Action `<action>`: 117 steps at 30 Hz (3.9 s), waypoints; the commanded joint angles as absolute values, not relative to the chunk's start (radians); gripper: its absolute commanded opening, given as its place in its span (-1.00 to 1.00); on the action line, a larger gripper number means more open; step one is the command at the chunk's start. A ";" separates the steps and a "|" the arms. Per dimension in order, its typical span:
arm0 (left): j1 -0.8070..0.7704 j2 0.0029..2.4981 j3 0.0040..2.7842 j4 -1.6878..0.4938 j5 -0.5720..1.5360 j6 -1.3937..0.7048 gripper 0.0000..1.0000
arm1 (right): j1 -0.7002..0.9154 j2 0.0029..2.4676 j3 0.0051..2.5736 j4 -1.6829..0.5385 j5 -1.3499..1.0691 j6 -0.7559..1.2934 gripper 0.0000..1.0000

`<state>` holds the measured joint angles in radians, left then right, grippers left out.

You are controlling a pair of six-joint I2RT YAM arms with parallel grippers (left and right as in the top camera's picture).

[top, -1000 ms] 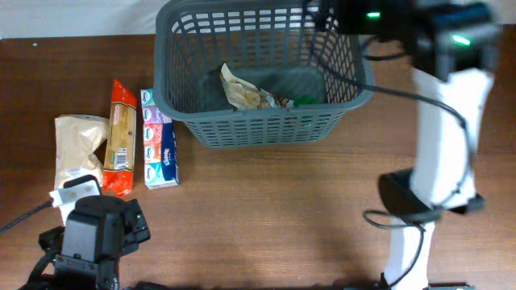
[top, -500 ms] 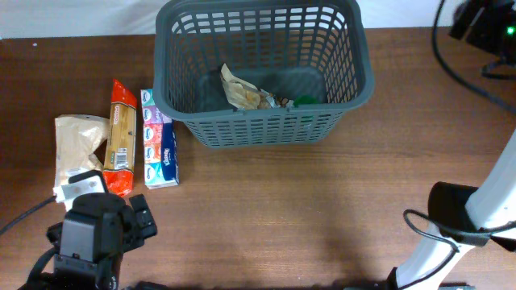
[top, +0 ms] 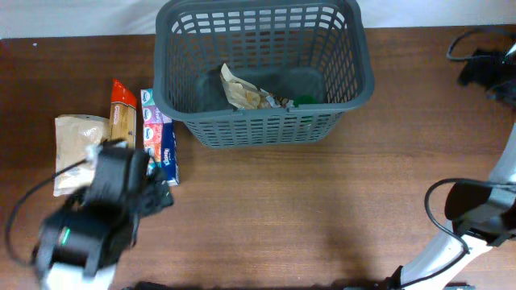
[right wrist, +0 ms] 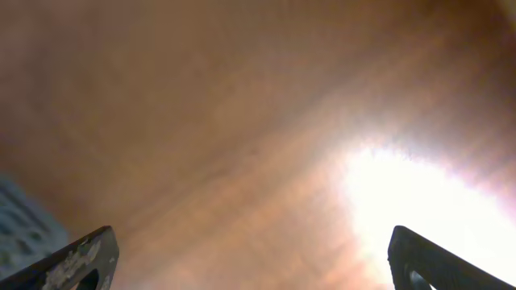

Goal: Pack container
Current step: 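Move the left gripper down toward the beige paper bag, then grasp the beige paper bag with the left gripper and lift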

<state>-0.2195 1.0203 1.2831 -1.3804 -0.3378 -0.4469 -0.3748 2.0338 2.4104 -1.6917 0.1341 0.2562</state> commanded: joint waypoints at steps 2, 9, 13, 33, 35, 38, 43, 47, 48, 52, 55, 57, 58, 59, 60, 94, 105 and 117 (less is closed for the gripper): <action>-0.161 1.149 1.291 -1.338 -0.183 -0.454 0.94 | -0.391 2.035 2.283 -1.687 0.151 0.250 0.98; 0.033 1.179 1.291 -1.206 0.149 -0.258 0.95 | -0.394 2.035 2.176 -1.646 0.151 0.250 0.98; 0.196 1.189 1.290 -1.190 0.251 -0.164 0.94 | -0.394 2.035 2.169 -1.631 0.150 0.251 0.98; 0.306 1.599 1.290 -1.076 0.317 0.046 0.99 | -0.394 2.035 2.169 -1.620 0.139 0.251 0.98; 0.306 1.625 1.290 -1.066 0.313 0.046 0.99 | -0.394 2.035 2.169 -1.620 0.139 0.251 0.98; 0.303 1.654 1.290 -1.061 0.265 0.020 0.98 | -0.394 2.035 2.169 -1.620 0.131 0.251 0.98; 0.297 1.664 1.290 -1.061 0.102 -0.049 0.98 | -0.394 2.035 2.169 -1.620 0.112 0.251 0.98; 0.297 1.664 1.291 -1.061 -0.038 -0.118 0.99 | -0.394 2.035 2.169 -1.625 0.113 0.250 0.97; 0.297 1.664 1.291 -1.061 -0.051 -0.120 0.99 | -0.394 2.035 2.169 -1.627 0.113 0.250 0.98; 0.298 1.664 1.291 -1.032 -0.070 -0.120 0.99 | -0.394 2.035 2.169 -1.639 0.113 0.250 0.98; 0.298 1.664 1.291 -0.986 -0.112 -0.120 0.99 | -0.394 2.035 2.169 -1.646 0.113 0.250 0.98; 0.319 1.665 1.291 -0.934 -0.114 -0.120 0.99 | -0.394 2.035 2.169 -1.658 0.113 0.250 0.98; 0.332 1.665 1.291 -0.917 -0.113 -0.120 0.99 | -0.394 2.035 2.169 -1.662 0.113 0.250 0.98; 0.352 1.665 1.291 -0.895 -0.113 -0.120 0.98 | -0.394 2.035 2.169 -1.667 0.113 0.250 0.98; 0.374 1.665 1.295 -0.881 -0.113 -0.120 0.99 | -0.394 2.035 2.169 -1.673 0.113 0.250 0.98; 0.557 2.016 1.364 -0.639 -0.052 0.182 0.98 | -0.394 2.035 2.169 -1.668 0.113 0.250 0.98; 0.566 2.100 1.364 -0.641 -0.052 0.215 0.99 | -0.394 2.035 2.169 -1.668 0.113 0.251 0.98; 0.566 2.100 1.431 -0.691 -0.052 0.083 -0.96 | -0.394 2.035 2.169 -1.668 0.113 0.250 0.98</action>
<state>0.5602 2.0537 1.4025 -0.6563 -0.0639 0.1555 -0.3859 2.0338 2.1742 -1.6714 0.1146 0.2539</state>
